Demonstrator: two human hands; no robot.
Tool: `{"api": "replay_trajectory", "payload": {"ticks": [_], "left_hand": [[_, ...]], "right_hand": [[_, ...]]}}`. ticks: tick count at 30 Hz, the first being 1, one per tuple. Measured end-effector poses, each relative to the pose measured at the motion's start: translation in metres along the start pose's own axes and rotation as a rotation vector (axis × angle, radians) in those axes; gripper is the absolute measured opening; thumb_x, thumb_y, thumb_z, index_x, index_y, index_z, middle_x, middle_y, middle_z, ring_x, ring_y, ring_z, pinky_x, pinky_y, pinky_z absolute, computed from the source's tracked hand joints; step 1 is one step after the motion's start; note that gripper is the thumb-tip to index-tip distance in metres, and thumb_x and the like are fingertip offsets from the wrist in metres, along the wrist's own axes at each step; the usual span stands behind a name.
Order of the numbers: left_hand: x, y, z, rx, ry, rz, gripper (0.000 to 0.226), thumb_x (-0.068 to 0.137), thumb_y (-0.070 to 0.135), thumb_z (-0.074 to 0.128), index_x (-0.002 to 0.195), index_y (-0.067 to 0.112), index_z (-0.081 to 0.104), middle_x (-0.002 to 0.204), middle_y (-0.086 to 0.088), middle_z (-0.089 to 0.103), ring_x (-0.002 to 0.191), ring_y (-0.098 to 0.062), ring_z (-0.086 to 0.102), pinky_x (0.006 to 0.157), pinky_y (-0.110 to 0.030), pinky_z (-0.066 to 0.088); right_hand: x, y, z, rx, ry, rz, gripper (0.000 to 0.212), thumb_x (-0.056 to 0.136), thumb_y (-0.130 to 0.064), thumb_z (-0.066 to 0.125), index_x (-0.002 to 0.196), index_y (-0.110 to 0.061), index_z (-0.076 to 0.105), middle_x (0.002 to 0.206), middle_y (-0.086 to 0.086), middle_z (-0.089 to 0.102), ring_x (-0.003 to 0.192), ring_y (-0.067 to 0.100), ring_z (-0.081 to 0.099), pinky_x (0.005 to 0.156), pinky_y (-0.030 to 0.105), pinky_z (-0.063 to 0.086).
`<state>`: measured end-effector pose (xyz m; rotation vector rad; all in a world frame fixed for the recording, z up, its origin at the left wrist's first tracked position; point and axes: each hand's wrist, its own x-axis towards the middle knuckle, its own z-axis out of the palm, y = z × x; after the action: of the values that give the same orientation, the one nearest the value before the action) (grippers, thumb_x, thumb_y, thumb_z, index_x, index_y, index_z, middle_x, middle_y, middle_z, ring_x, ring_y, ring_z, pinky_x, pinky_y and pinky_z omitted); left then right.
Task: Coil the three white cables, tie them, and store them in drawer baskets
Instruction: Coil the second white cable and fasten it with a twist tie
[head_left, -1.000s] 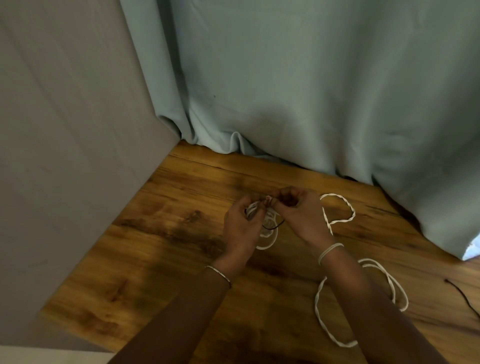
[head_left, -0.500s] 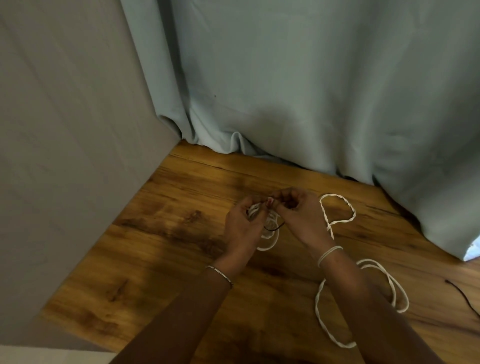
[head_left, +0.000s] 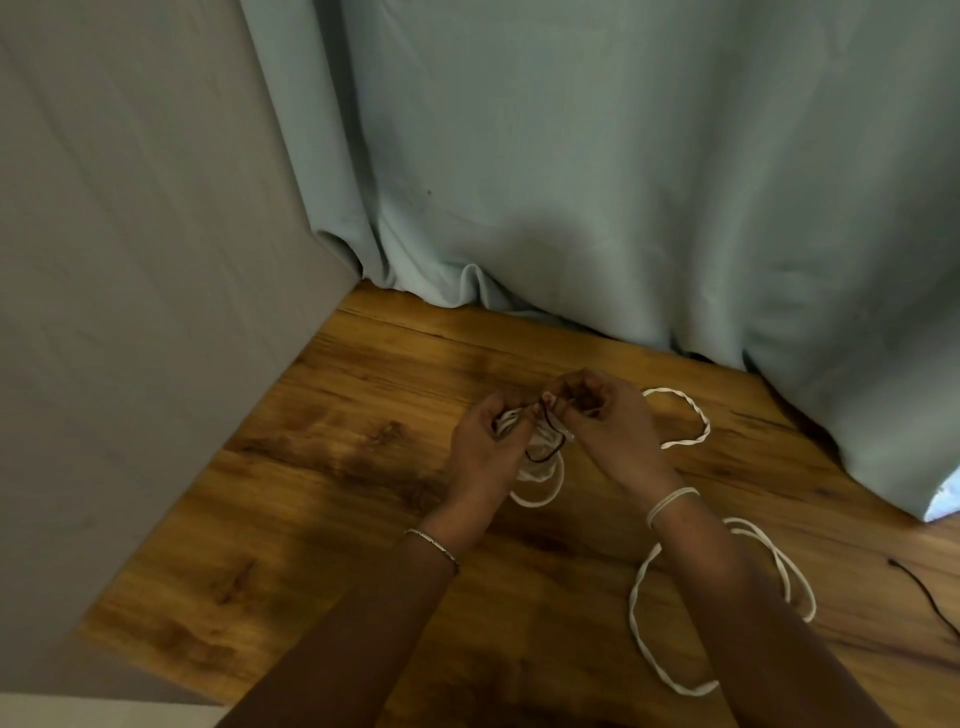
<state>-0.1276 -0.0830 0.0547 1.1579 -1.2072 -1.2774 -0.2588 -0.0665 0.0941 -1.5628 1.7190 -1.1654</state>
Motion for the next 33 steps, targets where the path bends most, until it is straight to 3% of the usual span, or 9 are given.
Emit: {"api": "replay_trajectory", "payload": {"ticks": [3,7,11,15,17,20,23,28,33], "left_hand": [[-0.001,0.004,-0.001,-0.070,-0.062,-0.074,0.007,0.085,0.015,0.069,0.085,0.022,0.069,0.089,-0.004,0.073,0.086,-0.017,0.069,0.076,-0.028,0.055],[0.001,0.006,-0.002,-0.156,-0.088,-0.116,0.004,0.086,0.014,0.068,0.090,0.014,0.069,0.091,-0.009,0.071,0.087,-0.020,0.067,0.079,-0.032,0.054],[0.001,0.007,-0.003,-0.164,-0.101,-0.098,0.002,0.086,0.011,0.067,0.087,0.011,0.066,0.085,-0.006,0.067,0.080,-0.015,0.064,0.070,-0.022,0.052],[0.000,0.009,-0.004,-0.148,-0.117,-0.123,0.004,0.086,0.013,0.067,0.089,0.011,0.066,0.081,-0.001,0.067,0.071,-0.004,0.065,0.065,-0.016,0.051],[-0.001,0.009,-0.004,-0.169,-0.144,-0.128,0.004,0.087,0.014,0.066,0.090,0.011,0.067,0.080,0.000,0.067,0.069,-0.002,0.064,0.064,-0.017,0.052],[-0.002,0.007,-0.003,-0.176,-0.156,-0.129,0.014,0.086,0.017,0.068,0.095,0.008,0.068,0.085,-0.004,0.069,0.078,-0.011,0.066,0.068,-0.022,0.053],[-0.002,0.007,-0.004,-0.174,-0.166,-0.132,0.017,0.084,0.015,0.070,0.098,0.006,0.068,0.087,-0.003,0.070,0.078,-0.009,0.066,0.069,-0.021,0.053],[0.000,0.010,-0.005,-0.163,-0.193,-0.170,0.023,0.085,0.016,0.069,0.105,0.005,0.066,0.094,-0.006,0.071,0.087,-0.015,0.067,0.068,-0.022,0.055],[0.001,0.015,-0.005,-0.142,-0.209,-0.151,0.022,0.088,0.015,0.066,0.109,0.009,0.064,0.091,0.001,0.068,0.077,-0.004,0.066,0.060,-0.017,0.053]], "right_hand": [[0.002,0.003,-0.003,-0.098,-0.021,-0.028,0.004,0.087,-0.018,0.066,0.090,-0.021,0.067,0.086,-0.005,0.069,0.079,0.012,0.064,0.070,0.026,0.050],[0.005,0.001,-0.005,-0.173,-0.023,-0.077,0.010,0.087,-0.016,0.066,0.086,-0.026,0.064,0.087,-0.010,0.059,0.079,0.009,0.057,0.067,0.017,0.044],[0.009,0.004,-0.005,-0.202,-0.035,-0.109,0.014,0.085,-0.016,0.068,0.084,-0.029,0.064,0.086,-0.008,0.057,0.079,0.007,0.056,0.067,0.011,0.042],[0.007,0.006,-0.003,-0.254,-0.035,-0.130,0.009,0.087,-0.018,0.065,0.089,-0.027,0.063,0.092,-0.003,0.057,0.083,0.013,0.055,0.073,0.026,0.046],[0.006,0.006,-0.002,-0.271,-0.016,-0.165,0.012,0.088,-0.017,0.064,0.088,-0.029,0.060,0.092,-0.005,0.054,0.082,0.010,0.053,0.072,0.026,0.046],[0.005,0.004,-0.003,-0.267,0.001,-0.205,0.023,0.084,-0.012,0.067,0.085,-0.033,0.056,0.088,-0.011,0.050,0.079,0.001,0.050,0.070,0.018,0.041],[0.005,0.003,-0.006,-0.260,-0.022,-0.219,0.026,0.081,-0.008,0.068,0.083,-0.032,0.059,0.084,-0.018,0.050,0.080,-0.004,0.051,0.067,0.007,0.037],[0.007,0.004,-0.007,-0.303,-0.051,-0.257,0.018,0.083,-0.011,0.066,0.088,-0.027,0.062,0.085,-0.015,0.051,0.081,0.008,0.053,0.070,0.026,0.045],[0.011,0.004,-0.004,-0.295,-0.021,-0.247,0.007,0.088,-0.016,0.062,0.094,-0.019,0.061,0.092,-0.006,0.052,0.084,0.013,0.053,0.070,0.028,0.047]]}}
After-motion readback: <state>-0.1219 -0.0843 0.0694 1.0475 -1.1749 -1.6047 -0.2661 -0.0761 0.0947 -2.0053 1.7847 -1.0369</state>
